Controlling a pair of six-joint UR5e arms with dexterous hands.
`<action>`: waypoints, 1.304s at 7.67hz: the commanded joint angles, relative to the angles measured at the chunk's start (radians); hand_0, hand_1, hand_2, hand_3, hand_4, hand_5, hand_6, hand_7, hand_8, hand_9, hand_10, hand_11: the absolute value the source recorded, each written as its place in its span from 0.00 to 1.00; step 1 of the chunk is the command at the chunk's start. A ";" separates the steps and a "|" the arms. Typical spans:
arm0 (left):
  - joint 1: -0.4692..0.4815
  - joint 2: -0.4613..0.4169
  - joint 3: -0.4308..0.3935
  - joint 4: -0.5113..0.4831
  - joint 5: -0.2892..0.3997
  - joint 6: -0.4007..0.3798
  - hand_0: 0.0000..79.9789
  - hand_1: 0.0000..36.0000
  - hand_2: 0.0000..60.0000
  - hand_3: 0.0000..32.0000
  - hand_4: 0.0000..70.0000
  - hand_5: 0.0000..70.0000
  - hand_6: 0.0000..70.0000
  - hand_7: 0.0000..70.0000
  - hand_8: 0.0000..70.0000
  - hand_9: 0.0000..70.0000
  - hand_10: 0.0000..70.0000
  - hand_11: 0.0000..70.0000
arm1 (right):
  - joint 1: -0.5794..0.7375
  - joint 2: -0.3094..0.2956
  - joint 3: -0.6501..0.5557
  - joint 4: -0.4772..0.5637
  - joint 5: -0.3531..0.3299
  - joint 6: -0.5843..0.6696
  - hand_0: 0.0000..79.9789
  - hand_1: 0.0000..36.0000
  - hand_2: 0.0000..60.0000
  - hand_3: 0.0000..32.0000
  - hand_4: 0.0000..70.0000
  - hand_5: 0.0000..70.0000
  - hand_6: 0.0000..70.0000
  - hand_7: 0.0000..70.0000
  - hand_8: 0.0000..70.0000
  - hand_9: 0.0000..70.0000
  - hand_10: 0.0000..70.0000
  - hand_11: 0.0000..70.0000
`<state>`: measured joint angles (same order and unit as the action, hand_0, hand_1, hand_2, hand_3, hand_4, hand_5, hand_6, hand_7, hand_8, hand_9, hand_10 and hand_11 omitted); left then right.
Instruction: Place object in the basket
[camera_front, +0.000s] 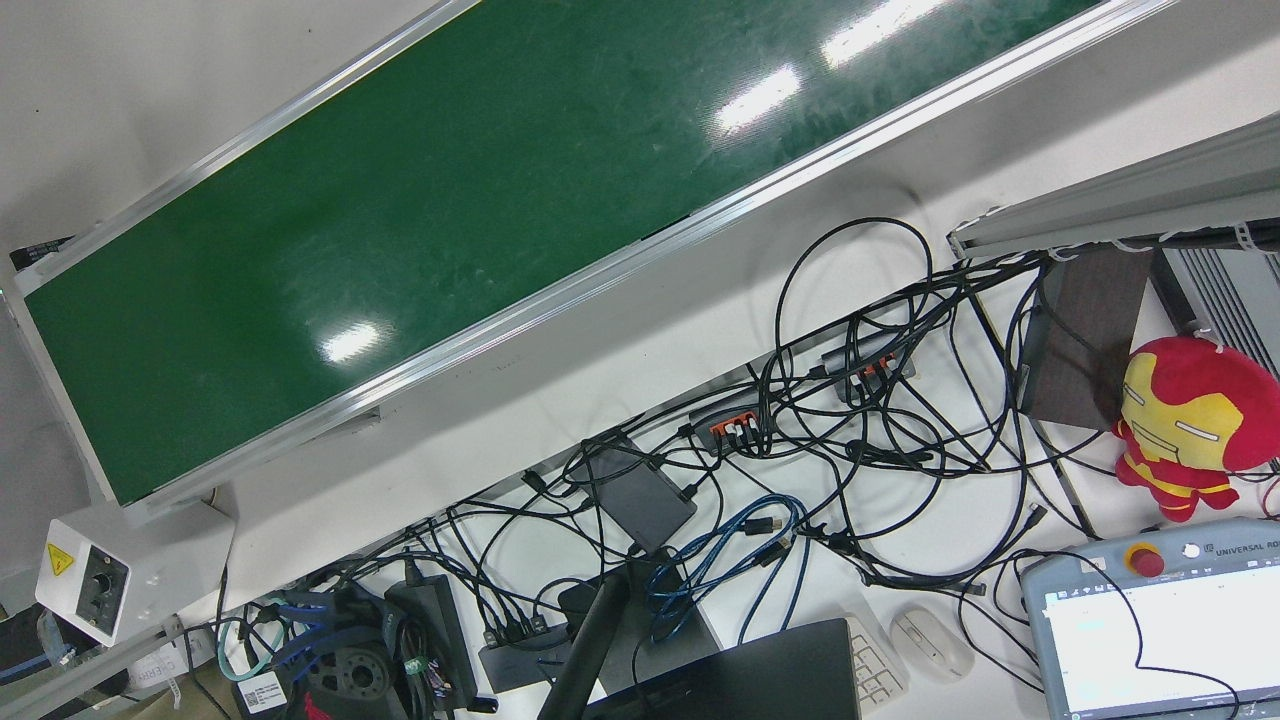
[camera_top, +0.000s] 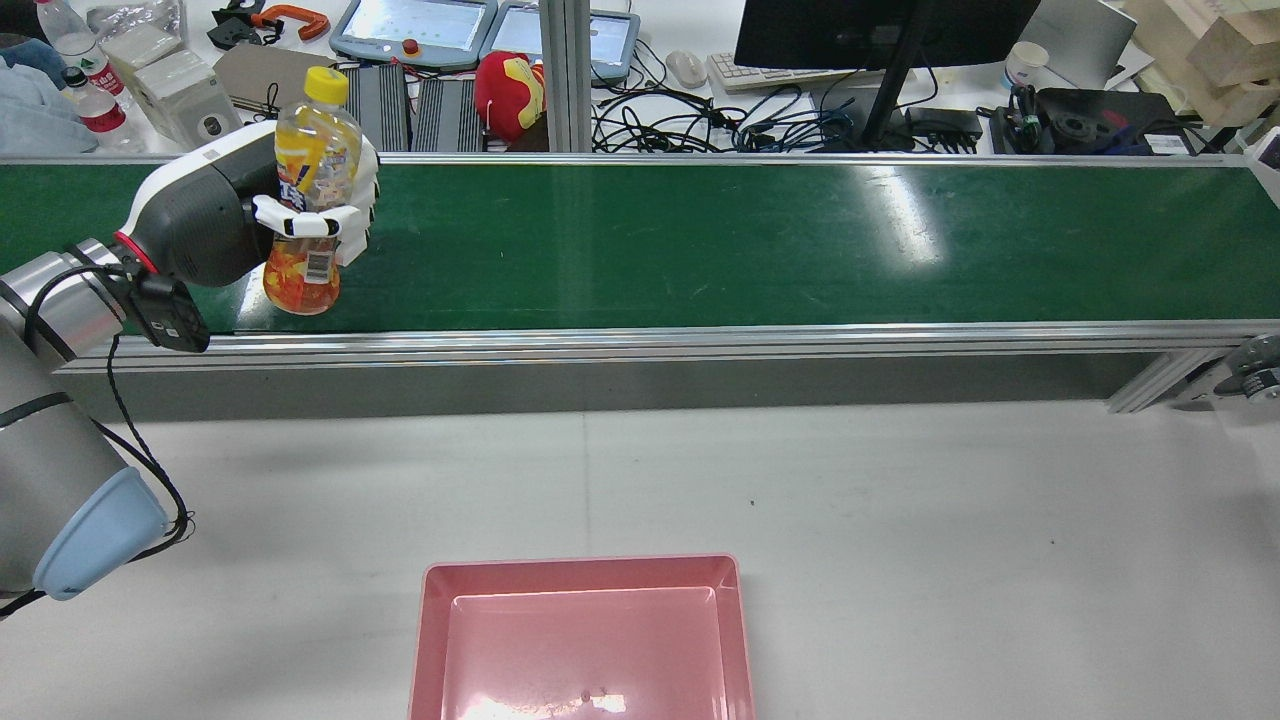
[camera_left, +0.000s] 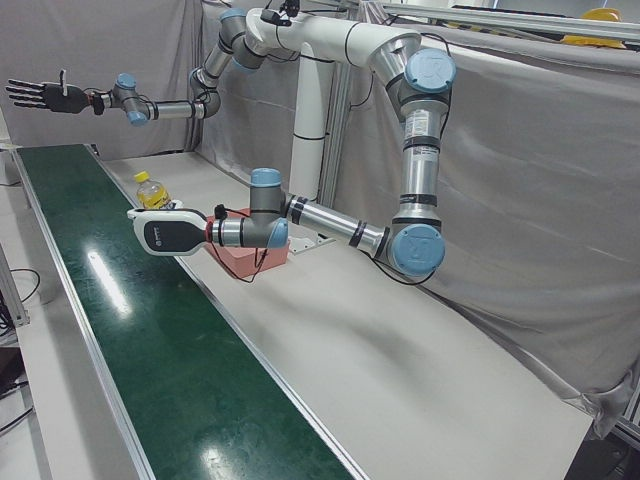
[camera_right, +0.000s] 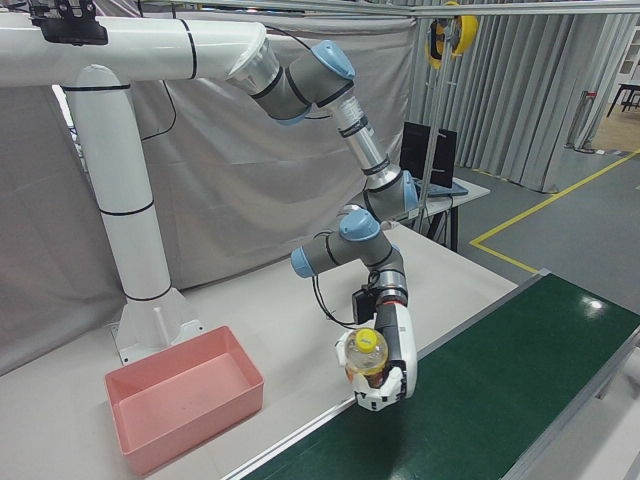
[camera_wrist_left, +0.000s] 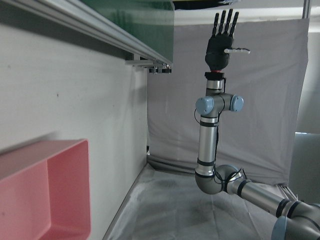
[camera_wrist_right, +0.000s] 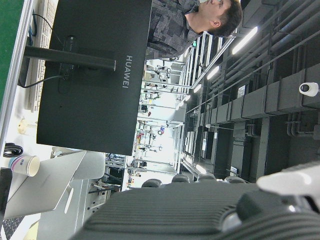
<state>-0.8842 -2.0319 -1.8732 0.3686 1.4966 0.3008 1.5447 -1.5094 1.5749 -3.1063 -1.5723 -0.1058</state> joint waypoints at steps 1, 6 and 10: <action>0.170 0.009 -0.078 0.039 0.142 0.043 0.62 0.52 1.00 0.00 0.54 1.00 0.92 0.89 1.00 1.00 1.00 1.00 | 0.000 0.000 0.001 0.000 0.000 0.000 0.00 0.00 0.00 0.00 0.00 0.00 0.00 0.00 0.00 0.00 0.00 0.00; 0.467 -0.005 -0.078 0.092 0.119 0.181 0.65 0.51 0.99 0.00 0.56 1.00 0.87 0.86 0.98 1.00 0.93 1.00 | 0.000 0.000 0.001 0.000 0.000 0.000 0.00 0.00 0.00 0.00 0.00 0.00 0.00 0.00 0.00 0.00 0.00 0.00; 0.577 -0.002 -0.078 0.098 0.086 0.176 0.66 0.49 0.80 0.00 0.53 1.00 0.79 0.79 0.91 1.00 0.84 1.00 | 0.000 0.000 -0.001 0.000 0.000 0.000 0.00 0.00 0.00 0.00 0.00 0.00 0.00 0.00 0.00 0.00 0.00 0.00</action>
<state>-0.3342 -2.0370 -1.9506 0.4649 1.5829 0.4845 1.5447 -1.5094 1.5745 -3.1063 -1.5723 -0.1053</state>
